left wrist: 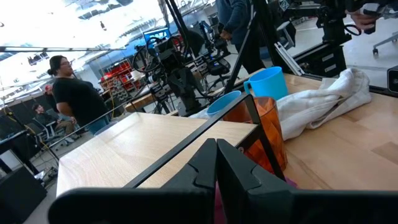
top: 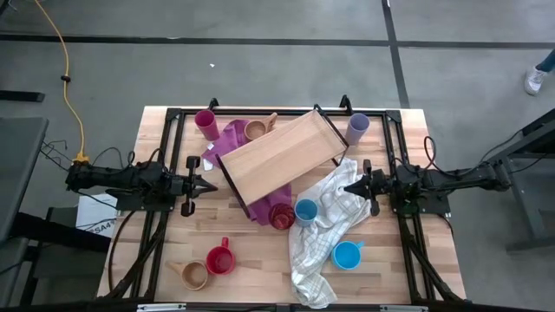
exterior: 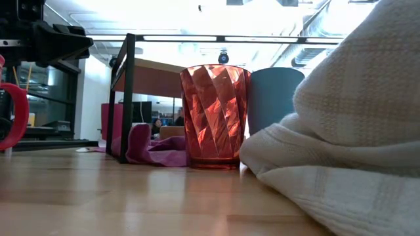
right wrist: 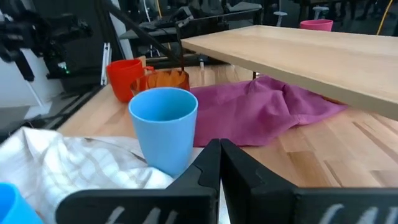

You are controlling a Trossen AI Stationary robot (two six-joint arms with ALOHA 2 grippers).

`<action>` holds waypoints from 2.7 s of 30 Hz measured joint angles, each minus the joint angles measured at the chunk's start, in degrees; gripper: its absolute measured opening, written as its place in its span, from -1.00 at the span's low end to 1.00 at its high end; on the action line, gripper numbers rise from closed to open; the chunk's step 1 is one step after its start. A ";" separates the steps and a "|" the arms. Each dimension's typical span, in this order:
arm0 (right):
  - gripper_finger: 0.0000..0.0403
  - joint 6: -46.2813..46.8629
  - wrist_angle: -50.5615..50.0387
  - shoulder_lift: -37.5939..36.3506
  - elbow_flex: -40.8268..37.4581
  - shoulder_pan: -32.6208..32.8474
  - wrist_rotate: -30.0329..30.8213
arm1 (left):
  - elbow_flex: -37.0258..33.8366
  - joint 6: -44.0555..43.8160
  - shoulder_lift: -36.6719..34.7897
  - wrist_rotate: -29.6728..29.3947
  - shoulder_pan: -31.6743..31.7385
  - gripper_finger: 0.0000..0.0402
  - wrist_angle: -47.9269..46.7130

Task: Stack small to large cups/mugs on shelf
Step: Put the purple cup on the shelf

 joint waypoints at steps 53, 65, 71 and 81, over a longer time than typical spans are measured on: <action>-1.00 -5.94 -27.20 34.03 78.11 0.00 -5.43 | -0.01 0.00 0.00 -0.01 -0.01 -1.00 0.00; -1.00 -7.03 -39.68 56.40 99.50 -0.02 -2.85 | -0.01 -0.01 0.00 -0.01 0.00 -1.00 0.00; -1.00 -6.17 -43.69 65.93 108.82 -0.02 -1.21 | 0.01 -0.01 -0.01 -0.01 0.00 -1.00 0.00; -1.00 0.55 -55.97 77.99 123.05 -0.02 1.64 | -0.01 0.01 0.01 -0.01 -0.01 -1.00 0.00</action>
